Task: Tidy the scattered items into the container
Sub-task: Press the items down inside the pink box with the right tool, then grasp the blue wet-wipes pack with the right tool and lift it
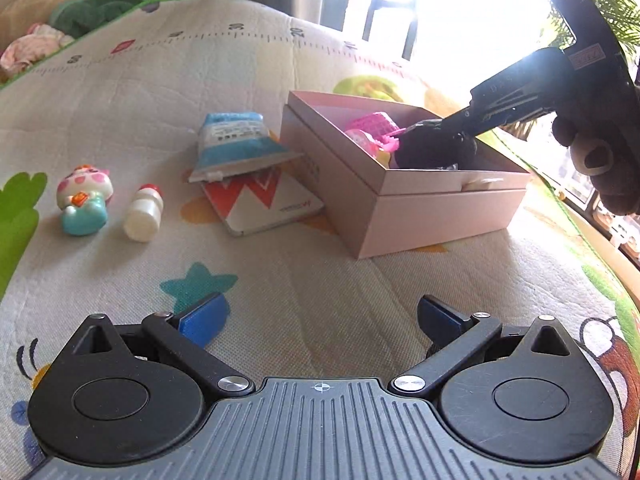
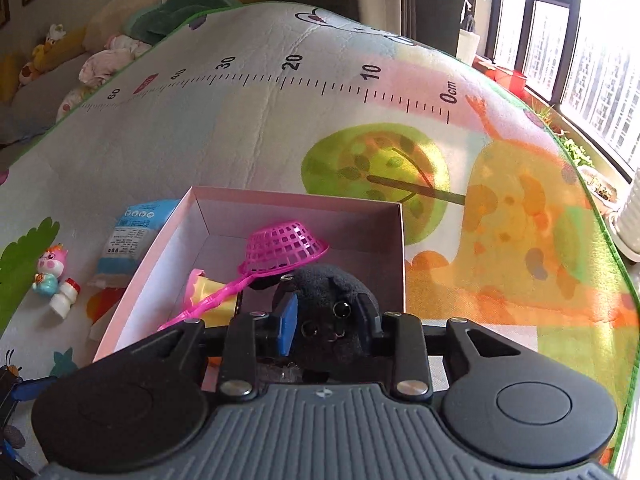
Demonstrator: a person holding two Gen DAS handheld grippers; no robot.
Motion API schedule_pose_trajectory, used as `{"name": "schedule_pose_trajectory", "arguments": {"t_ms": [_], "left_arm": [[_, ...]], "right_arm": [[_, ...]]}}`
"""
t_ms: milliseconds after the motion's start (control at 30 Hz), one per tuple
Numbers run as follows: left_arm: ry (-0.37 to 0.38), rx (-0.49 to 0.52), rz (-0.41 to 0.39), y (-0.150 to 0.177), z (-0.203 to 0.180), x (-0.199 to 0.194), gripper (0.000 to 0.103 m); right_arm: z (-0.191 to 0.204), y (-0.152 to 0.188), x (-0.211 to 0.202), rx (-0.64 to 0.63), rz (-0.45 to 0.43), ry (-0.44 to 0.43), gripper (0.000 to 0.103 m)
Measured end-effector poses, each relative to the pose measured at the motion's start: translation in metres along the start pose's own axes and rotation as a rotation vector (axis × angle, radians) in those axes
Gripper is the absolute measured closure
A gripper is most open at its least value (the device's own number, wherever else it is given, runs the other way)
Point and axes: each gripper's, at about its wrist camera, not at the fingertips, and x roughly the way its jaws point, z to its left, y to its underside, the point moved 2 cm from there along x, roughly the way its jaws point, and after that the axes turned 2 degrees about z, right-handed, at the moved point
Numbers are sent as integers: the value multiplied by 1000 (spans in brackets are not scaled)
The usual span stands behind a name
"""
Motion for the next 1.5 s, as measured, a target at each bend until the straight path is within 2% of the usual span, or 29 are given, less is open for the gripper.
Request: {"name": "schedule_pose_trajectory", "arguments": {"t_ms": [67,133,167,200,233,300,367,433,500,600,633,700,800,833,867,933,967,1100,1200,1300,1367,1433,1500], "left_arm": [[-4,5,4,0,-1,1,0],[-7,11,8,0,-2,1,0],[-8,14,10,0,-2,1,0],[-9,14,10,0,-2,1,0],[-8,14,10,-1,-2,1,0],[-11,17,12,-1,-2,1,0],[-18,27,17,-1,-3,1,0],[-28,39,23,-1,-6,1,0],[-38,50,29,-1,-8,3,0],[-52,66,37,-1,-10,4,0],[-53,69,39,-1,-11,4,0],[-55,71,40,-1,-10,5,0],[-53,72,40,-1,-9,4,0],[-47,65,36,0,-8,3,0],[-39,57,32,0,-7,2,0],[-20,36,23,0,-4,1,0],[-13,28,20,0,-3,1,0],[-3,16,14,0,-2,0,0],[-3,9,8,0,-2,-1,0],[-4,-23,-9,-2,4,-5,0],[-39,-65,-53,-5,12,-10,0],[-106,-99,-109,-8,20,-17,0],[-134,-119,-135,-10,25,-22,0]], "right_arm": [[8,9,2,-13,-9,5,66],[17,15,5,-46,-47,46,62],[21,16,10,-66,-54,71,55],[23,17,16,-68,-51,88,53],[22,17,22,-48,-38,75,53],[14,16,41,79,38,-65,58],[13,17,46,132,48,-98,58],[20,16,39,88,22,-58,58],[26,16,26,14,1,28,55],[30,13,-1,-44,-49,92,37],[32,11,-12,-58,-76,92,34],[40,5,-25,-76,-110,64,34],[63,-14,-29,-96,-124,-44,33],[75,-22,-26,-112,-126,-67,33],[83,-29,-21,-125,-130,-76,38],[97,-43,-5,-126,-97,-102,64],[102,-48,5,-115,-77,-104,67],[113,-61,42,-199,-127,19,68],[100,-62,65,-198,-48,73,78],[78,-47,50,-227,-28,82,78],[61,-32,40,-238,5,98,78],[47,-17,34,-244,28,122,77],[38,-11,29,-238,35,131,77]]}}
